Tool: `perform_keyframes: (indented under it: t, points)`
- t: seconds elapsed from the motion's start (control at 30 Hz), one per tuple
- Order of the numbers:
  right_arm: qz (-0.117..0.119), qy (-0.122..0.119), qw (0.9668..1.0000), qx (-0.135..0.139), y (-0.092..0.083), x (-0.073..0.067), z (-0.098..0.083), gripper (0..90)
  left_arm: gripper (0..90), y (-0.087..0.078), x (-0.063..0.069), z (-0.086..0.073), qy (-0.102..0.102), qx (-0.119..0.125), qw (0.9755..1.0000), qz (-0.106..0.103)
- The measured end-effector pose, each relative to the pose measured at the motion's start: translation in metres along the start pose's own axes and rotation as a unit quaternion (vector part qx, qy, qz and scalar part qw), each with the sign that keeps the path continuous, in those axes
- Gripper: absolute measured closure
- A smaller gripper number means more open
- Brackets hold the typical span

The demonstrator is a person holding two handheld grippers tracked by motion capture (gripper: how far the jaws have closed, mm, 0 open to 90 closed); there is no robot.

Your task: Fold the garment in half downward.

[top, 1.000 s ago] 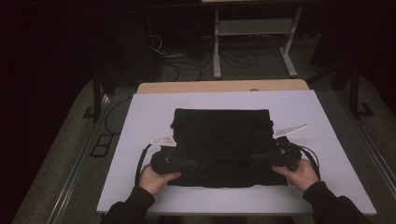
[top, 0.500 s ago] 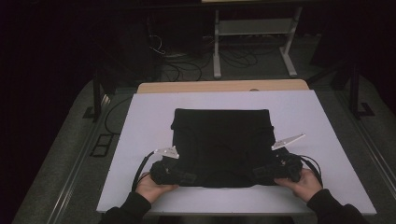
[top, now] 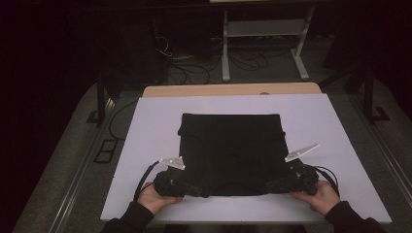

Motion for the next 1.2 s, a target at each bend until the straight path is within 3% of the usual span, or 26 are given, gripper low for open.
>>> perform_keyframes:
  t: [0.43,0.67,1.0,1.2]
  points:
    - [0.001,-0.001,0.9999,-0.015,0.002,-0.002,-0.005,83.0,89.1,0.001,0.001,-0.004,0.0,-0.015,0.9999,-0.001]
    - [-0.005,-0.002,0.9999,-0.012,0.001,-0.004,-0.004,73.4,88.1,-0.004,0.002,-0.003,0.001,-0.003,1.0,-0.002]
    - [-0.025,-0.014,0.9995,0.011,-0.007,-0.006,0.001,57.7,68.1,-0.009,0.004,0.0,0.02,0.018,0.9996,0.013]
    - [-0.036,-0.031,0.9987,0.021,-0.009,-0.007,0.005,43.0,48.7,-0.018,0.002,0.005,0.026,0.051,0.9973,0.047]
Point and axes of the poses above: each handheld gripper's, and its own axes: y roughly forward along the jaws, z roughly out of its top, x roughly to its right, the point moved 8 cm from there along y, roughly forward along the jaws, and after that the axes turned 5 degrees about z, right-handed, at the moved point
